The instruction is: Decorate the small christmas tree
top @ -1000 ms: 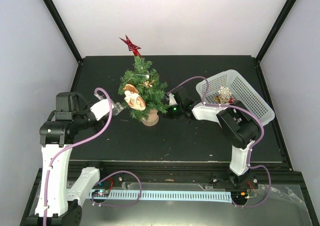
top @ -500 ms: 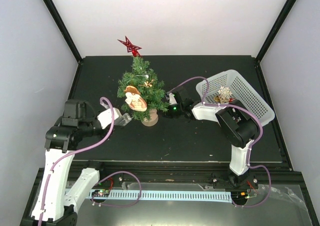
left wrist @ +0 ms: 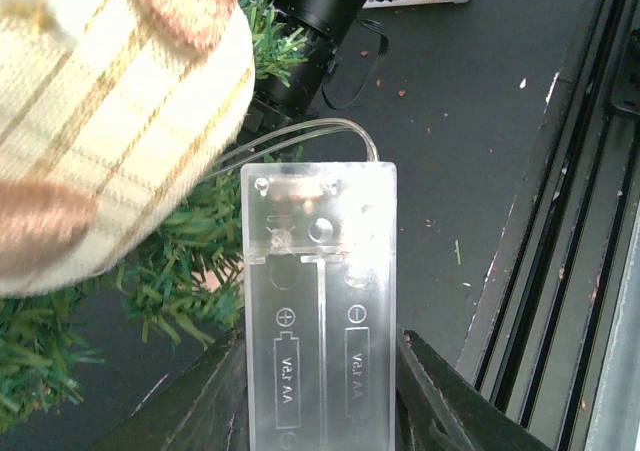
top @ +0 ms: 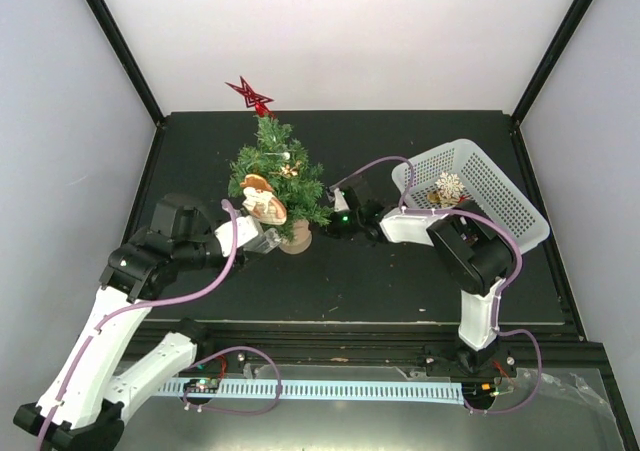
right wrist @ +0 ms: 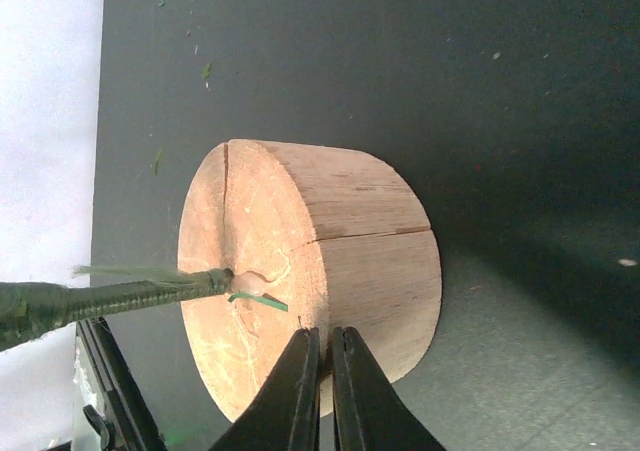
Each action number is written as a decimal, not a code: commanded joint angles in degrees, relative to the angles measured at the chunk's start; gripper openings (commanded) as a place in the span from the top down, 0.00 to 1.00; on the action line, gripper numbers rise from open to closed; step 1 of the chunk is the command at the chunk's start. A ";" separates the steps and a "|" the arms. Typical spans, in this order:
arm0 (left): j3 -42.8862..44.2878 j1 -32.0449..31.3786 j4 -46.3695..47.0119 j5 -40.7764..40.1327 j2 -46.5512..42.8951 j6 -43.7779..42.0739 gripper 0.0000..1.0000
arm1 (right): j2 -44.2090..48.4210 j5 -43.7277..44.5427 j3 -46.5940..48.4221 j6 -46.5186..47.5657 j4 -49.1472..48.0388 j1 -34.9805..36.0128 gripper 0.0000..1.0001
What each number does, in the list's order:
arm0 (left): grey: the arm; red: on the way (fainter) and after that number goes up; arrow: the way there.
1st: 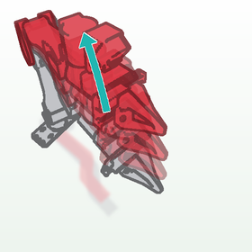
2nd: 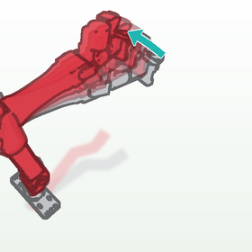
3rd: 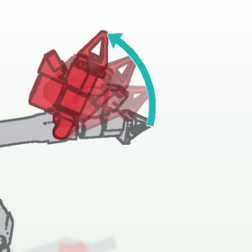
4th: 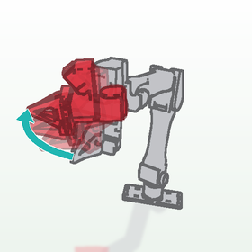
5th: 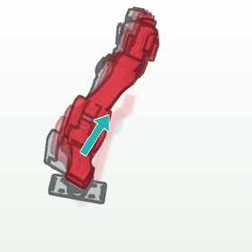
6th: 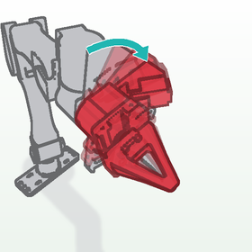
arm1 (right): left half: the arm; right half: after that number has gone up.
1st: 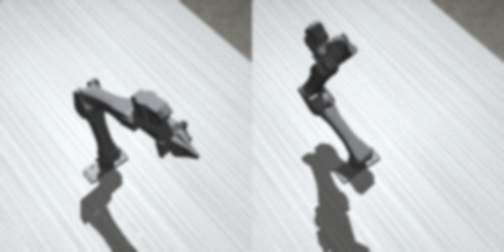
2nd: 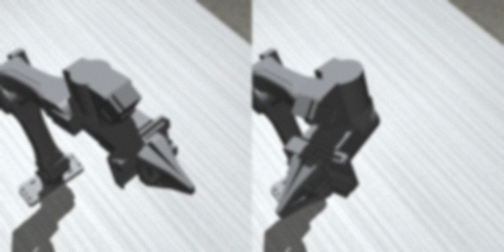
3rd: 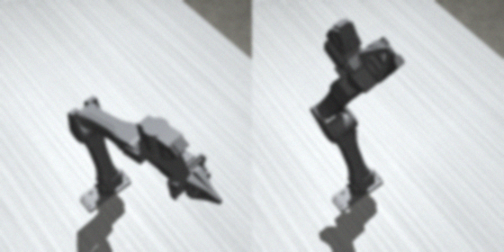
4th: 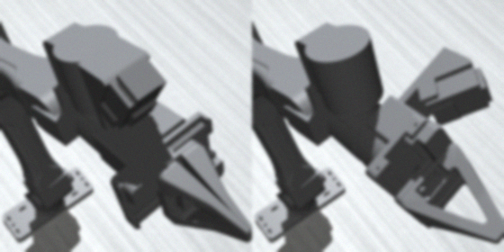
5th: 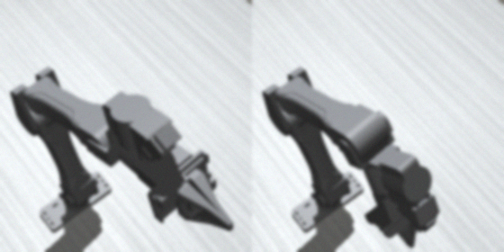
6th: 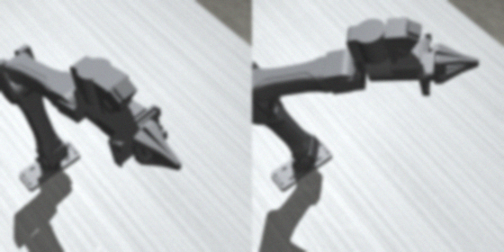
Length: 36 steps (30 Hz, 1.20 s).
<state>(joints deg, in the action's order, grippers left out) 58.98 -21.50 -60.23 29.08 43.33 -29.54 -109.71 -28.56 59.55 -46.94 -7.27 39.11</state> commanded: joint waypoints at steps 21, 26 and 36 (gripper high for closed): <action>6.77 -8.43 2.48 -1.33 7.44 1.07 0.53 | -3.37 1.48 -0.32 -1.33 2.17 2.06 0.95; 7.29 -8.55 2.20 -4.11 5.43 0.24 0.40 | -0.79 4.37 -0.83 0.15 3.71 2.10 0.94; 11.48 -5.74 1.78 -14.45 -0.19 0.89 0.37 | 10.04 15.97 -2.09 5.67 15.86 2.90 0.67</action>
<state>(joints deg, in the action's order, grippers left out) 67.29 -28.97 -58.67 19.05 45.30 -28.93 -104.12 -17.56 59.40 -43.20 4.27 41.91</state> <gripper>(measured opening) 0.629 0.319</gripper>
